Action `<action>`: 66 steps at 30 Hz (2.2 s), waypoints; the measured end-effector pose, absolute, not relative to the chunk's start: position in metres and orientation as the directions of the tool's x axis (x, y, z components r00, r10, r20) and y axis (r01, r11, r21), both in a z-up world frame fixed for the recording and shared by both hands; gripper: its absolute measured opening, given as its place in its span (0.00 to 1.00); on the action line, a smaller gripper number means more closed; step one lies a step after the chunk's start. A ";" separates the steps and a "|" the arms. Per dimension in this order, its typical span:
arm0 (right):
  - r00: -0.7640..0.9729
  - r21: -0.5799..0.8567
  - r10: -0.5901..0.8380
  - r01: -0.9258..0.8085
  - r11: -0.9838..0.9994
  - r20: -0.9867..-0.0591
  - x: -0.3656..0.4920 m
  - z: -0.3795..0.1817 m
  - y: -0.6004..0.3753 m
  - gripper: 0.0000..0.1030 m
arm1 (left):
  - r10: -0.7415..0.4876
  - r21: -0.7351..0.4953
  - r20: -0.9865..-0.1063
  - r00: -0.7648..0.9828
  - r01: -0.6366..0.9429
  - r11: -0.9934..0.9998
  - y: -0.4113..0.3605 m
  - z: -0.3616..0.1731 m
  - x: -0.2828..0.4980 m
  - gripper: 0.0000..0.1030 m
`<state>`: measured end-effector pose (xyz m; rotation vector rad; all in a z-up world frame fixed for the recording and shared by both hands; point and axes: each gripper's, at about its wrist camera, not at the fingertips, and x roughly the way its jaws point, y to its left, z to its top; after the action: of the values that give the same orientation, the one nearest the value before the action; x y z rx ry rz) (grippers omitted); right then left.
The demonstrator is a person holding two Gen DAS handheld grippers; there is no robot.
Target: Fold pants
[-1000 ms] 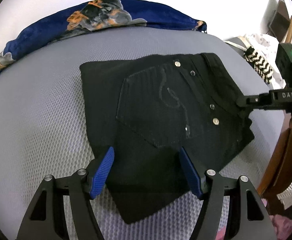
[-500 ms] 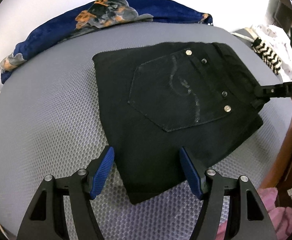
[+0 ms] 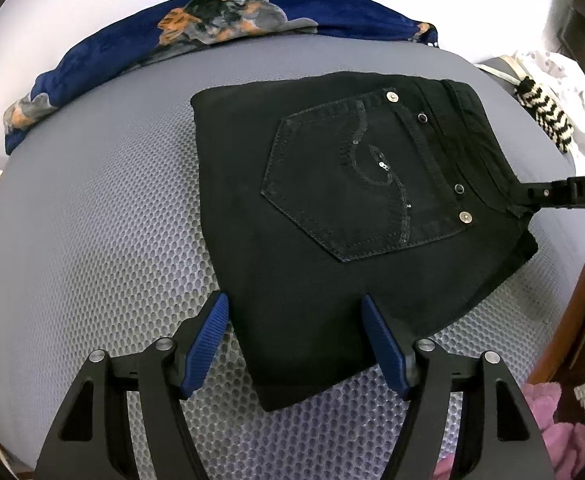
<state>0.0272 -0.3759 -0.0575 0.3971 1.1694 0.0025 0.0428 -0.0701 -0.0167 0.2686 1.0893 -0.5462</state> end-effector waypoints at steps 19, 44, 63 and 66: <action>0.410 0.446 0.366 0.119 0.887 -0.836 0.027 -0.063 -0.407 0.44 | -0.550 -0.448 -0.802 0.231 0.376 0.811 -0.019 0.004 0.076 0.68; 0.341 0.780 0.738 -0.023 0.626 -0.582 0.087 -0.108 -0.449 0.41 | -0.687 -0.653 -0.724 0.060 0.261 0.711 -0.019 -0.038 0.127 0.67; 0.304 0.802 0.783 -0.090 0.591 -0.543 0.113 -0.113 -0.437 0.30 | -0.696 -0.664 -0.713 0.081 0.239 0.708 -0.030 -0.046 0.153 0.43; 0.322 0.783 0.765 -0.101 0.614 -0.559 0.118 -0.111 -0.432 0.30 | -0.691 -0.657 -0.717 0.095 0.239 0.715 -0.027 -0.045 0.150 0.43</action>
<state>0.1178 -0.4321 -0.1112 0.7209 1.1053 0.6376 0.1501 -0.0267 -0.0450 -0.4249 1.3035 -0.7207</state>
